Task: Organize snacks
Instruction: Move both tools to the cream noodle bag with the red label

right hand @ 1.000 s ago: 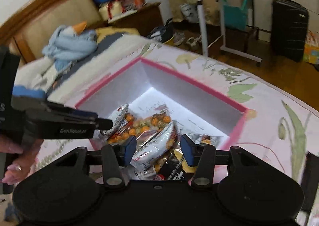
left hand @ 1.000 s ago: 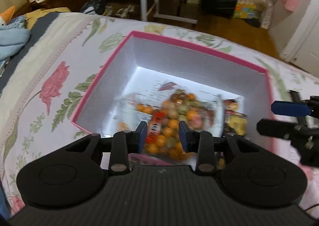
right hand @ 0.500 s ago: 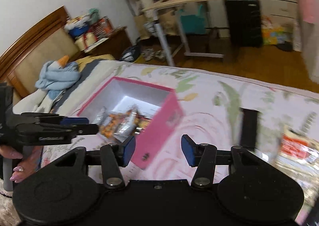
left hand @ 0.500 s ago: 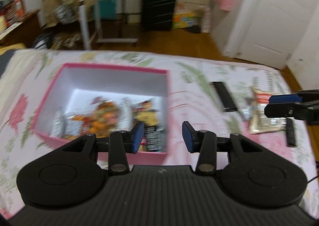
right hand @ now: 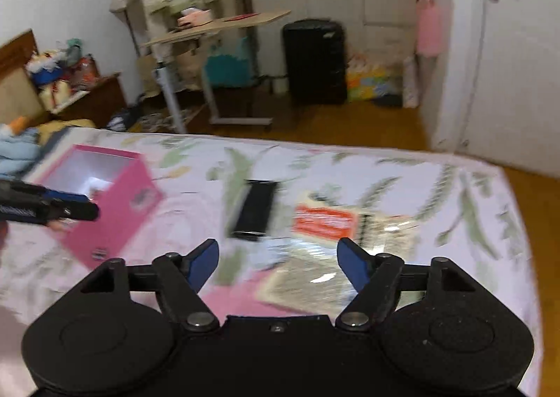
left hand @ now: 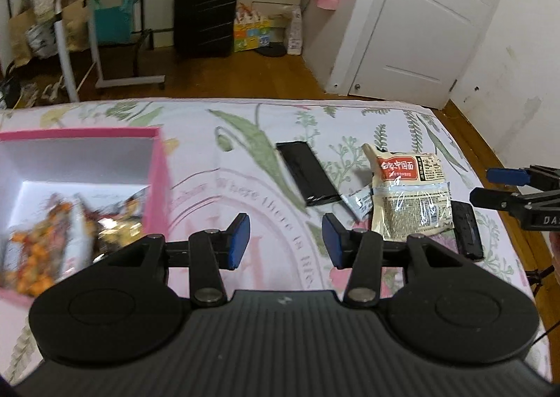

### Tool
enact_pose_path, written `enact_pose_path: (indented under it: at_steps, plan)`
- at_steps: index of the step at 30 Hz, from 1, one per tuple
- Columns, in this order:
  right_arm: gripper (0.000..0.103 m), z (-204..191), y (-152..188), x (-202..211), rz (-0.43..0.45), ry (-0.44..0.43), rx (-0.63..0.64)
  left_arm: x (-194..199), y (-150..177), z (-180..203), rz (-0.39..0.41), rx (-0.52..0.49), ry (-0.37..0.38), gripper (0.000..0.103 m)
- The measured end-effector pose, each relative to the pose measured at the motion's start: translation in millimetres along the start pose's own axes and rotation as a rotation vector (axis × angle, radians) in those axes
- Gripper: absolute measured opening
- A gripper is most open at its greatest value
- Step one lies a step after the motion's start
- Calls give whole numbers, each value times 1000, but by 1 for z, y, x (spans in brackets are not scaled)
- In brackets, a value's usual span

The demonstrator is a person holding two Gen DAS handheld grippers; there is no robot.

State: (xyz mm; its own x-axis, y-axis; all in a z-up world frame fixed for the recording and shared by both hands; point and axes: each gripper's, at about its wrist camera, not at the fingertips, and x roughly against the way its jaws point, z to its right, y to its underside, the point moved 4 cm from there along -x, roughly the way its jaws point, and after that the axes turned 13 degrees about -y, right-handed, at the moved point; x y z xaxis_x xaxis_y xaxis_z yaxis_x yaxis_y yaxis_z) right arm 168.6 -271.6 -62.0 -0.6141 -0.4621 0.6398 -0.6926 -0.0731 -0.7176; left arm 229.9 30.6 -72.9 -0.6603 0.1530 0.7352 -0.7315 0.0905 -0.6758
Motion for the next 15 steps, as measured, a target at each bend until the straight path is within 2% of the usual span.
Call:
enact_pose_path:
  at_steps: [3,6,9,15]
  plan:
    - [82,29,8,-11,-6,25,-9,-24,-1,26,13,-23,17,45]
    - [89,56,16,-22,6,36,-16,-48,2,51,-22,-23,74,45]
    - [90,81,25,-36,16,31,-75,-64,6,65,-63,20,130,45]
    - [96,112,44,-57,-2,22,-150,-104,11,89,-75,70,155,45]
